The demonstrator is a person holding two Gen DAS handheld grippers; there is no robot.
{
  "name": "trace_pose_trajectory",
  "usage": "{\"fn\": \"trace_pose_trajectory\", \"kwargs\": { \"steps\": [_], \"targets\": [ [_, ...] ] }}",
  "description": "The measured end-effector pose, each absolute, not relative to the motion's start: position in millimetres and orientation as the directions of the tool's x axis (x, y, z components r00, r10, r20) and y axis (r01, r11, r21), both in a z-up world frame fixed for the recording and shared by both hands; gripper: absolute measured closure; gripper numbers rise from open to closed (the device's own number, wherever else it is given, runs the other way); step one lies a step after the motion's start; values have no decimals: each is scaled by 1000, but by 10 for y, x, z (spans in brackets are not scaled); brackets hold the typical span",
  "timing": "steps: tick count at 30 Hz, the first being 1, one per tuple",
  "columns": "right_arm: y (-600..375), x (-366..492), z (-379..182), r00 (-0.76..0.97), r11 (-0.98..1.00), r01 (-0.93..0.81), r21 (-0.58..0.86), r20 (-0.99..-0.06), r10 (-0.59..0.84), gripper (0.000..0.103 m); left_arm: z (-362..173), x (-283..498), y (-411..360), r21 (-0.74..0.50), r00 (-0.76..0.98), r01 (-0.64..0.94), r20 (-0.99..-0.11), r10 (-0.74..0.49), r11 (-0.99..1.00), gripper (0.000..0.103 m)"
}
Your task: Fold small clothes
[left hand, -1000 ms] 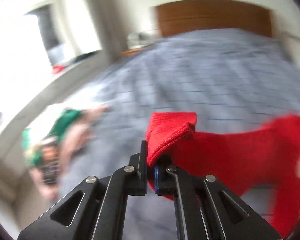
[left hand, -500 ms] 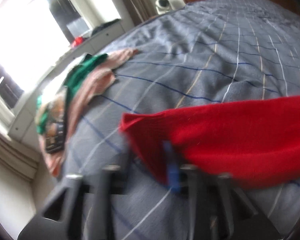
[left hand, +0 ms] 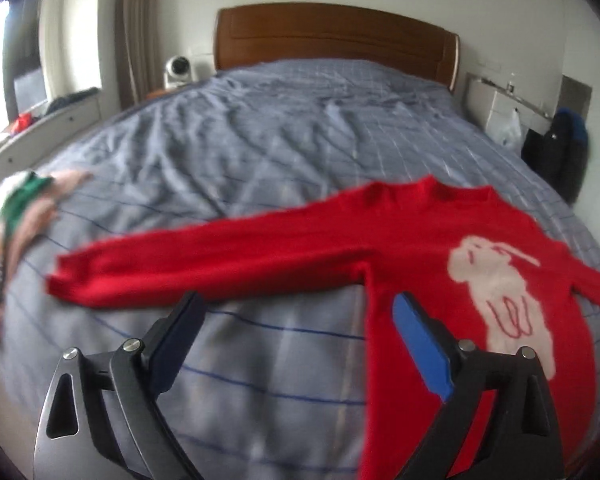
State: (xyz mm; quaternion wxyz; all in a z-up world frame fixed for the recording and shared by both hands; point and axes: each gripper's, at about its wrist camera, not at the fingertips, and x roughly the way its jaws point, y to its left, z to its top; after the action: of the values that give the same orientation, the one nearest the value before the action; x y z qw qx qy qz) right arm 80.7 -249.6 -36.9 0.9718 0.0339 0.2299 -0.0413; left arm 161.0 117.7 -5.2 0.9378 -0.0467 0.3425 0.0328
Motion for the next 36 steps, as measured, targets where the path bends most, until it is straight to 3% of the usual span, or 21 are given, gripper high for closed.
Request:
{"fn": "trace_pose_trajectory", "kwargs": {
  "steps": [7,10,14,22,27,31,36],
  "targets": [
    [-2701,1295,-487,896,992,126,-25,-425,-125,18,-539,1936,1232,-11,750,-152,-652,108,988,7],
    [-2802,1441,-762,851,987,162,3,-506,-138,18,-715,2038,1273,-23,695,-131,-715,76,991,5],
    [-2966,1661,-1051,749,980,179,82,-658,-82,18,-739,2068,1261,-3,677,-140,-730,93,990,0],
    [-3025,1629,-1083,760,977,176,121,-647,-56,16,-791,2050,1160,104,662,-147,-728,176,984,0],
    [-3018,1620,-1092,760,978,177,115,-647,-61,15,-628,2059,1275,16,698,-82,-713,69,997,0],
    [-2982,1659,-1100,758,979,177,103,-649,-69,15,-838,2174,1428,-74,650,-95,-760,6,993,0],
    [-2981,1663,-1104,758,979,178,101,-649,-71,14,-842,2103,1268,35,674,-83,-734,82,996,0]
  ]
}}
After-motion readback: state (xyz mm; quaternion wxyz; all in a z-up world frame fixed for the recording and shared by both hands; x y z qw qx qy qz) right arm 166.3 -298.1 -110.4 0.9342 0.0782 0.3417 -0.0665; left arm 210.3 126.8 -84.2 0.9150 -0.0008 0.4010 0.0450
